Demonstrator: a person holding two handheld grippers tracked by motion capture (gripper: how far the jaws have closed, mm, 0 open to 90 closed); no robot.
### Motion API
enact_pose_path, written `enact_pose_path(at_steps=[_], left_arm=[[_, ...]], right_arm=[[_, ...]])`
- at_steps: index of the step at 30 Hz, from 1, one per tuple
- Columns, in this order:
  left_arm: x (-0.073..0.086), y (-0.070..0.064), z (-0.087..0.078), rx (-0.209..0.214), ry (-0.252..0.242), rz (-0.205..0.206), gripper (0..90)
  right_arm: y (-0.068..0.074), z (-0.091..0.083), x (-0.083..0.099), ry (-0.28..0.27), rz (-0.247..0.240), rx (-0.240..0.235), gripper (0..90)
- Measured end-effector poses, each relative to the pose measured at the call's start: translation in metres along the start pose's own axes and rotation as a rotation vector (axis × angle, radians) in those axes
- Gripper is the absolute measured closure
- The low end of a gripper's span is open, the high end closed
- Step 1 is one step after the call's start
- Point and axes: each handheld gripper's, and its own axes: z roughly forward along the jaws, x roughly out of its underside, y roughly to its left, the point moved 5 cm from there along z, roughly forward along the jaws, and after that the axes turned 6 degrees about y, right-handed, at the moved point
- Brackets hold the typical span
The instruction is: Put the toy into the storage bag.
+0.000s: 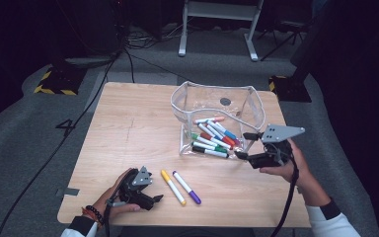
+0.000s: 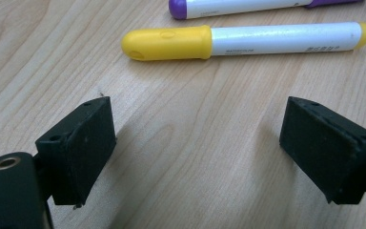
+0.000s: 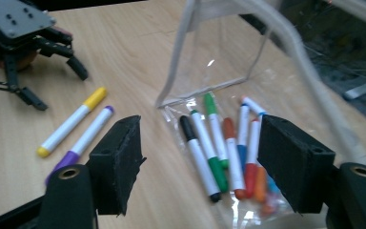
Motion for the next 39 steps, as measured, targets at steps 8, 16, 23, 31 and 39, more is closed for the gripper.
enact_pose_path(at_steps=[8, 16, 23, 31, 39], left_arm=[[0.000, 0.000, 0.000, -0.001, 0.000, -0.001, 12.1], [0.000, 0.000, 0.000, -0.001, 0.000, -0.002, 12.1], [0.000, 0.000, 0.000, -0.001, 0.000, -0.003, 12.2], [0.000, 0.000, 0.000, -0.001, 0.000, -0.003, 12.2], [0.000, 0.000, 0.000, -0.001, 0.000, -0.003, 12.1]], right_arm=[[0.043, 0.043, 0.028, 0.031, -0.028, -0.088, 32.3], [0.084, 0.083, 0.042, 0.065, -0.057, -0.192, 34.5], [0.111, 0.119, 0.047, 0.140, -0.089, -0.232, 32.7], [0.120, 0.147, 0.050, 0.176, -0.078, -0.249, 35.0], [0.112, 0.159, 0.054, 0.189, -0.049, -0.226, 47.6]])
